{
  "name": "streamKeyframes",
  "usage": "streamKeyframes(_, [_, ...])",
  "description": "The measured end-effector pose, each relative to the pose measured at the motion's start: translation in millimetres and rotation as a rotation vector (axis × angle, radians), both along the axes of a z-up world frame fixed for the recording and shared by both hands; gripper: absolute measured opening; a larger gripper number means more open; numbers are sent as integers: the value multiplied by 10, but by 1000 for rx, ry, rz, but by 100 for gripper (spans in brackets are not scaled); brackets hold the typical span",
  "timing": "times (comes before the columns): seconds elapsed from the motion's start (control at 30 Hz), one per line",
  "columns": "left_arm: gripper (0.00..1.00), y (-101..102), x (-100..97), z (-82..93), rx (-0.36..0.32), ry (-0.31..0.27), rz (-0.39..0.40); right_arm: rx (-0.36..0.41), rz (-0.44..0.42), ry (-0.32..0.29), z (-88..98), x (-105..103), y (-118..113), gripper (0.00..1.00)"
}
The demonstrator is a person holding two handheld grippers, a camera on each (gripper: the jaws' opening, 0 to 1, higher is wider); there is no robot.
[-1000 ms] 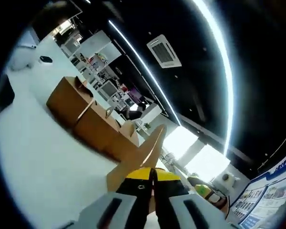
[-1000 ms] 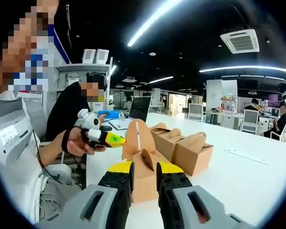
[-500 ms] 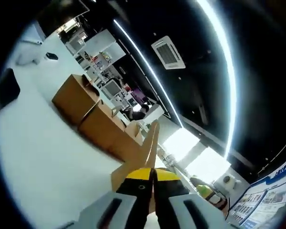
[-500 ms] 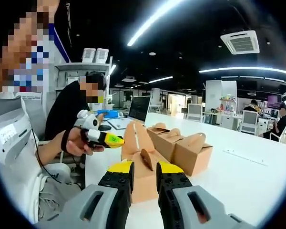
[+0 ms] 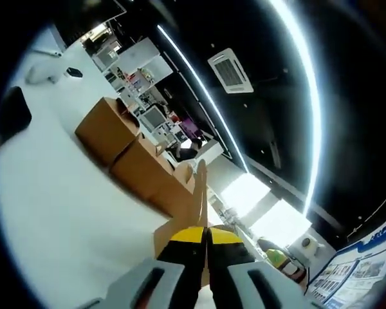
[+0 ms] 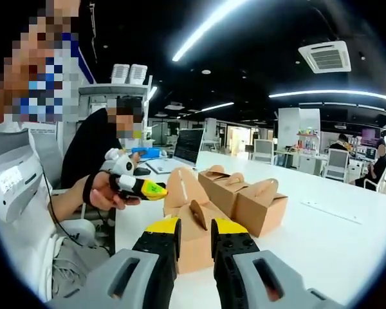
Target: Pick up one paper box from the group, open the paper box, and remove the item inside
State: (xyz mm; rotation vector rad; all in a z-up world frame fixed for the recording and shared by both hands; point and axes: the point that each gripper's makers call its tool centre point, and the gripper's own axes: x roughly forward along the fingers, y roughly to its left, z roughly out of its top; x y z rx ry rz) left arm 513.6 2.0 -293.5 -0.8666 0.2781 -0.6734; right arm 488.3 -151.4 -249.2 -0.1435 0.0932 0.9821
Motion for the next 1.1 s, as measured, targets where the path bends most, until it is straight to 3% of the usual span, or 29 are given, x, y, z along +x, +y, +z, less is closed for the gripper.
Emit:
streamKeyframes(0.33, [4,16,-28,-47,-39,30,-11,-1,4,0,-4,-13,18,20])
streamKeyframes(1.1, [4,20,-119,-170,-56,71,-14,-6,22,-1,-10,-54,85,20])
